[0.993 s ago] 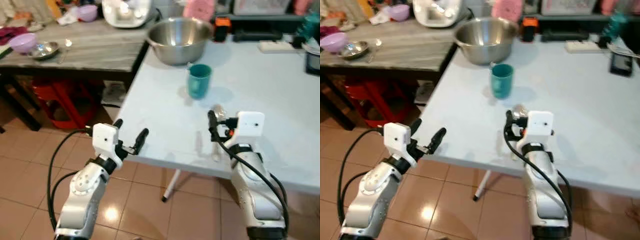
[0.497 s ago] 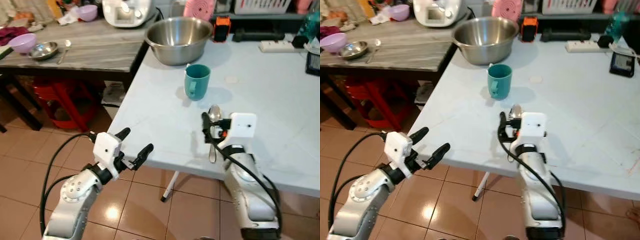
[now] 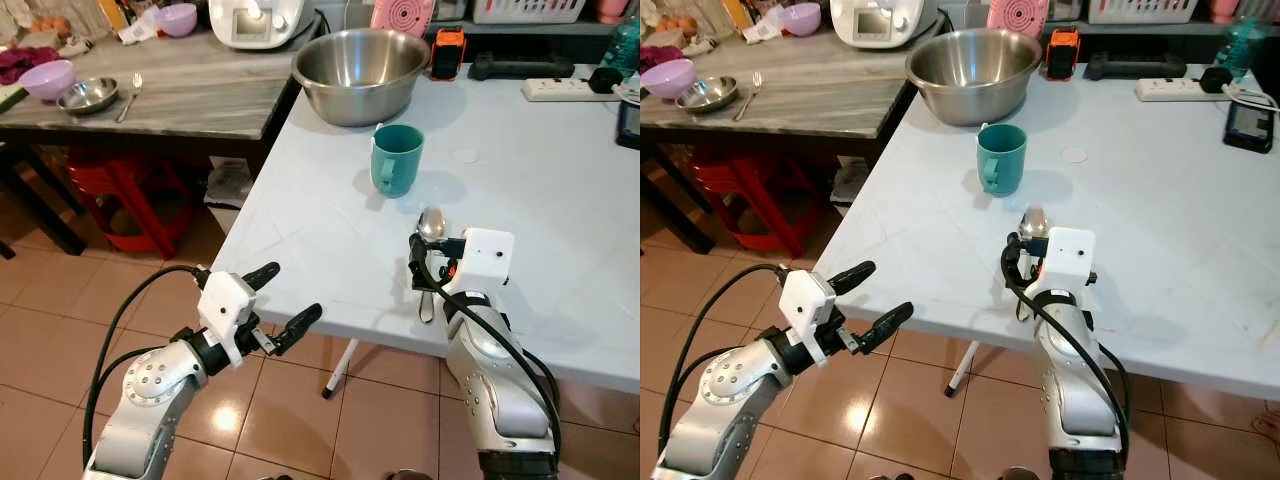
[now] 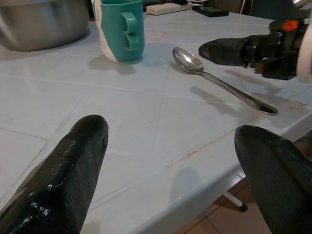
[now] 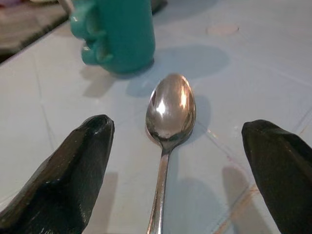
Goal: Setting the table
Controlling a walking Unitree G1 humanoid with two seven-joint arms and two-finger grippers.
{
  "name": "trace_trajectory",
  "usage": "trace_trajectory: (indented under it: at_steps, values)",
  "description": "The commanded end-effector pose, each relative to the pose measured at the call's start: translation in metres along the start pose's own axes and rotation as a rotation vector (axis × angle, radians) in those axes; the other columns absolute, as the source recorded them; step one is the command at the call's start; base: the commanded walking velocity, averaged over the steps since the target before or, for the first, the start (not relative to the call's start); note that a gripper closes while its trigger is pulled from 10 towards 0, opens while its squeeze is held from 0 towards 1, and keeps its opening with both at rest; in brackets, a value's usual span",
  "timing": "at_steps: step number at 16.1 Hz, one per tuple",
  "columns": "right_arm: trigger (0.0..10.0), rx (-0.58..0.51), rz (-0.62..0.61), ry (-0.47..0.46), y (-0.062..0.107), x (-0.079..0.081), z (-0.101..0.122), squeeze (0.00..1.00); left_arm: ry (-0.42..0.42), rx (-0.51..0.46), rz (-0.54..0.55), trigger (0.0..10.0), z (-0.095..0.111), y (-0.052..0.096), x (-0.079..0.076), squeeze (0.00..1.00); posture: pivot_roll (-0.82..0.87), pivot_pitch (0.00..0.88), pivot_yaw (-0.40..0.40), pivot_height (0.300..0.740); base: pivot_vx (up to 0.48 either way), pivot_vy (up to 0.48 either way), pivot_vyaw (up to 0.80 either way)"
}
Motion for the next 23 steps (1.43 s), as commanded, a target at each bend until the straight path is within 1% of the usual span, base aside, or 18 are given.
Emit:
trace_trajectory:
  at_steps: [1, 6, 7, 8, 9, 10, 13, 14, 15, 20, 23]
  values:
    - [10.0, 0.043, 0.004, -0.004, -0.001, 0.005, -0.008, 0.00, -0.015, -0.011, -0.001, 10.0, 0.004, 0.001, 0.002, 0.00, -0.17, 0.149, 0.102, 0.740, 0.000, 0.000, 0.00]
    - [10.0, 0.114, 0.013, 0.000, -0.008, 0.014, -0.014, 0.00, -0.011, -0.016, 0.001, 10.0, 0.005, -0.001, 0.004, 0.00, -0.16, 0.148, 0.100, 0.740, 0.000, 0.000, 0.00]
    - [6.7, 0.136, 0.010, 0.013, -0.008, 0.014, -0.017, 0.00, -0.009, -0.019, 0.002, 10.0, 0.006, -0.002, 0.004, 0.00, -0.16, 0.145, 0.096, 0.740, 0.000, 0.000, 0.00]
    - [1.8, 0.149, 0.005, 0.031, -0.009, 0.013, -0.020, 0.00, -0.005, -0.021, 0.003, 10.0, 0.006, -0.002, 0.004, 0.00, -0.16, 0.146, 0.093, 0.740, 0.000, 0.000, 0.00]
    - [0.0, 0.166, 0.001, 0.039, -0.009, 0.012, -0.023, 0.00, -0.003, -0.023, 0.002, 10.0, 0.007, -0.003, 0.004, 0.00, -0.16, 0.146, 0.093, 0.740, 0.000, 0.000, 0.00]
    - [0.0, 0.196, -0.006, 0.059, -0.008, 0.010, -0.029, 0.00, 0.003, -0.024, 0.001, 10.0, 0.008, -0.003, 0.003, 0.00, -0.16, 0.146, 0.089, 0.740, 0.000, 0.000, 0.00]
    - [0.0, 0.215, -0.010, 0.075, -0.008, 0.006, -0.034, 0.00, 0.006, -0.028, 0.002, 10.0, 0.009, -0.004, 0.001, 0.00, -0.16, 0.145, 0.088, 0.740, 0.000, 0.000, 0.00]
    - [0.0, 0.222, -0.010, 0.106, -0.009, 0.002, -0.036, 0.00, 0.011, -0.032, 0.003, 10.0, 0.010, -0.005, 0.000, 0.00, -0.16, 0.145, 0.088, 0.740, 0.000, 0.000, 0.00]
    - [0.0, 0.224, -0.010, 0.114, -0.009, 0.001, -0.036, 0.00, 0.013, -0.033, 0.003, 10.0, 0.010, -0.005, 0.000, 0.00, -0.16, 0.146, 0.090, 0.740, 0.000, 0.000, 0.00]
    - [0.0, 0.247, -0.027, 0.150, -0.019, -0.016, -0.042, 0.00, 0.034, -0.057, -0.019, 10.0, 0.016, -0.008, -0.002, 0.00, -0.16, 0.152, 0.089, 0.740, 0.000, 0.000, 0.00]
    - [0.0, 0.250, -0.036, 0.156, -0.025, -0.023, -0.041, 0.00, 0.041, -0.054, -0.064, 10.0, 0.015, -0.008, -0.003, 0.00, -0.16, 0.152, 0.089, 0.740, 0.000, 0.000, 0.00]
Point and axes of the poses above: a point about 5 cm out from each wrist's last joint towards the gripper, its own y axis pointing back from the gripper into the wrist, its own z axis along the axis of the wrist's last joint, x = y × z, the point moved 5 cm from there along -y, pointing out of the wrist towards the gripper, and after that the axes turned 3 degrees about -y, right-handed, at the moved point
